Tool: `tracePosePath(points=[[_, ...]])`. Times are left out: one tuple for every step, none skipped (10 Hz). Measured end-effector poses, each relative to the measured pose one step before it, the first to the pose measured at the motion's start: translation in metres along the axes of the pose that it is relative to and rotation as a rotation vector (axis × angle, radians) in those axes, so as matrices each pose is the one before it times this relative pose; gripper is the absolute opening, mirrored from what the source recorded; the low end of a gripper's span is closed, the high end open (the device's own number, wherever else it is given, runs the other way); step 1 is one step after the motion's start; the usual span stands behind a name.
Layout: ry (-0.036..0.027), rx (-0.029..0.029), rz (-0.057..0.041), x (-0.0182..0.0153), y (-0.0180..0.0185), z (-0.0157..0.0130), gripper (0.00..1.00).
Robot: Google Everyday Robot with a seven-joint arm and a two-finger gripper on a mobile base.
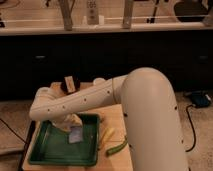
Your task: Place sponge in tray
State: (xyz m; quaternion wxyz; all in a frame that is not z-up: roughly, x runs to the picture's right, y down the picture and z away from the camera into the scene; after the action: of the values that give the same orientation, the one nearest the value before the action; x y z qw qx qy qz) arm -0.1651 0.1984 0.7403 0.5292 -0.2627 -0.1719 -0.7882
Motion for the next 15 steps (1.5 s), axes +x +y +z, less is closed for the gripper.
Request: tracePosePath(points=[[-0.00037,-0.00002,-0.00223,0.00001,-0.00007,-0.00014,0.07],[-0.00087,0.00076,-0.00100,-0.00008,-0.00040,-0.00006,0.14],[-0.00129,0.00076,0.00006,-0.00020,-0.00020,0.00035,0.23],[-0.00003,0.00136,-0.00165,0.00015,-0.00024,-0.00004,0.31],[-0.00109,0.00229,-0.00070,-0.00006,-0.00011,-0.00004,0.43],[0.00004,0.00096,-0.00020,0.00036,-0.00003,-0.00025,0.54],[0.00011,0.00068,-0.00054,0.00046,0.00003,-0.00019,0.64],[-0.00034,0.00007,-0.00024,0.00040,0.00025,0.00009,0.72],[-0.00062,0.00106,-0.00155,0.00044,-0.00016,0.00002,0.79],[-0.00033,0.00055,-0.00112,0.00048,-0.00008,0.00013,0.80],[0.00030,0.00047,-0.00046,0.00061,0.00014,-0.00007,0.80],[-0.00001,0.00078,-0.00092,0.00048,0.00000,-0.00022,0.80],[-0.00048,0.00086,-0.00114,0.00032,-0.00012,0.00013,0.80],[0.00054,0.00044,-0.00081,0.00074,0.00048,0.00015,0.80],[-0.00054,0.00196,-0.00164,0.00032,-0.00018,0.00007,0.80]])
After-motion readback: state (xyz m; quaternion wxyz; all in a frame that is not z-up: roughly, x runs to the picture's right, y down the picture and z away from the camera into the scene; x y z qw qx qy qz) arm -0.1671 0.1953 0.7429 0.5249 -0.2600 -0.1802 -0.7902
